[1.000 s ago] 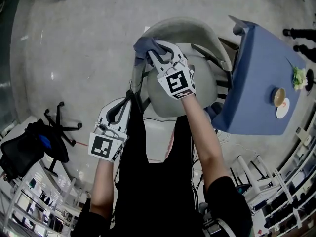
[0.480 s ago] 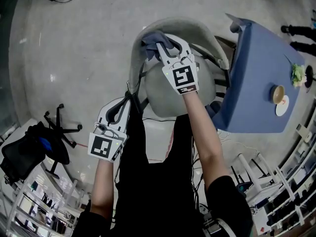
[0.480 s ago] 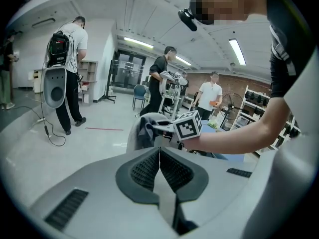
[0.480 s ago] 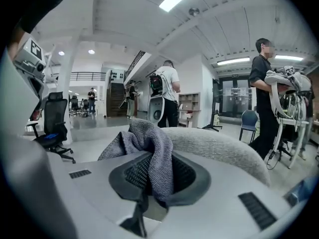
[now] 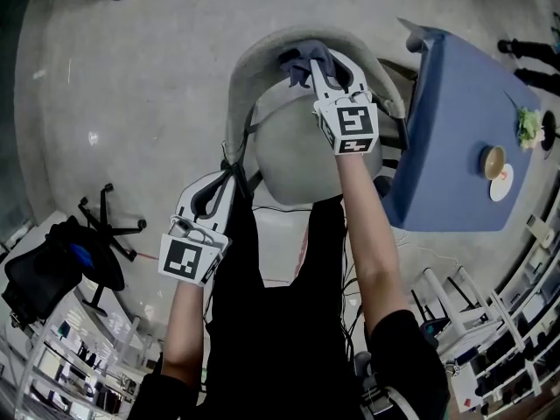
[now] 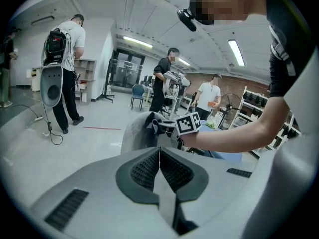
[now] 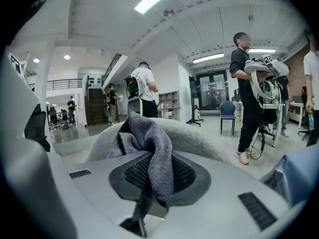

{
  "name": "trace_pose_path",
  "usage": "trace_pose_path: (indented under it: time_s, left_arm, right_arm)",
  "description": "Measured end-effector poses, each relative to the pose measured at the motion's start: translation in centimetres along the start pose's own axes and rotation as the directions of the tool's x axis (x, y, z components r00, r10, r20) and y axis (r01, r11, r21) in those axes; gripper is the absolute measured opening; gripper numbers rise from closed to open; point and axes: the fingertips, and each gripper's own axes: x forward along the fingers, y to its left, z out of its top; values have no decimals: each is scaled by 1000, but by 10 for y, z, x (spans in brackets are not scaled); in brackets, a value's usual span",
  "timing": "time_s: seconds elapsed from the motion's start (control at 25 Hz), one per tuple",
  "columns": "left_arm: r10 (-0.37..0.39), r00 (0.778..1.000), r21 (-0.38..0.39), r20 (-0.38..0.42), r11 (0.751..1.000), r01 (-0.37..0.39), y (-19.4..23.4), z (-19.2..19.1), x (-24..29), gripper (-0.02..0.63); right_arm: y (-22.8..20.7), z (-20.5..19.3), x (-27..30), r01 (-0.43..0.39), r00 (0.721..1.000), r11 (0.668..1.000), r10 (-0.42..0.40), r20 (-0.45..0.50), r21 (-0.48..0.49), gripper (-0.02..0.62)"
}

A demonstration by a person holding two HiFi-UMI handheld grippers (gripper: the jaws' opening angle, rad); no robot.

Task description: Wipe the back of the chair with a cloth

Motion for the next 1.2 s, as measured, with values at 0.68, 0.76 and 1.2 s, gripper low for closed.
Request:
trace_pose_path:
  time_s: [0.68,0.76,1.2]
  left_arm:
    - [-13,1000,-9,-2,1000,13,-6,-6,8,25]
    - [-15,1000,-11,-3,1000,14,-6,-9,9,25]
    - [-9,1000,-36,-20,999,8,-5,-26,10,25]
  right_arm:
    - [-68,-42,-31,189,981,980,-186,-57,61,94]
    - [-68,-48,-29,194,979,979,-190,-68,57,94]
    - [-39,-66,-4,131,986,991,-128,-105,21,91]
